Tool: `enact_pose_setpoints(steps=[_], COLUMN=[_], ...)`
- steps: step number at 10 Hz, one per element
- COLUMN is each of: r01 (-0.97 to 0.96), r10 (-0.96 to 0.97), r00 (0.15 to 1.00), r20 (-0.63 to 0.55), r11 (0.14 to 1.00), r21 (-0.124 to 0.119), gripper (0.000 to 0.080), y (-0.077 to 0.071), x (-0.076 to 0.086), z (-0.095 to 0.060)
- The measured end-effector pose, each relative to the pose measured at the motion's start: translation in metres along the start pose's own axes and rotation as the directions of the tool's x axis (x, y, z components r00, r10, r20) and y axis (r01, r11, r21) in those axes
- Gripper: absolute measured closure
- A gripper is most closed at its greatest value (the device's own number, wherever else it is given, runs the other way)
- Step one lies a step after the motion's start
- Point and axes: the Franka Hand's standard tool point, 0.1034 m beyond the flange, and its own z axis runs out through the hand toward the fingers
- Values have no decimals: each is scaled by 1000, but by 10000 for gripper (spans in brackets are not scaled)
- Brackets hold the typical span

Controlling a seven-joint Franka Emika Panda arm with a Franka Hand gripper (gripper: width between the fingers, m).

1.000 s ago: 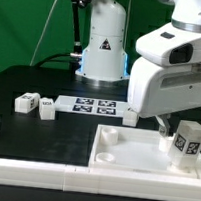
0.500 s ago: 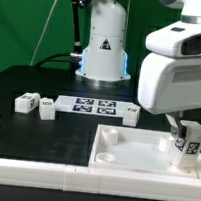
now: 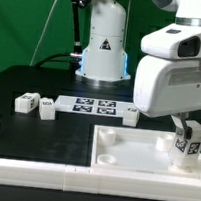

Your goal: Assemble one leg

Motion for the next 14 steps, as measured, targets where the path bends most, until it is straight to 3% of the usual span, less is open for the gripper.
enact_pose_setpoints(steps=[6, 9, 11, 14], r01=[-10, -259, -469, -743], r10=[10, 258, 469, 743], r00=[1000, 966, 883, 669], r20=[12, 4, -11, -22], r11=[1000, 966, 883, 669], r21=[3, 9, 13, 7], gripper=[500, 500, 500, 500], y=[0, 3, 6, 10], x=[-1, -1, -2, -5], z=[-1, -1, -1, -1])
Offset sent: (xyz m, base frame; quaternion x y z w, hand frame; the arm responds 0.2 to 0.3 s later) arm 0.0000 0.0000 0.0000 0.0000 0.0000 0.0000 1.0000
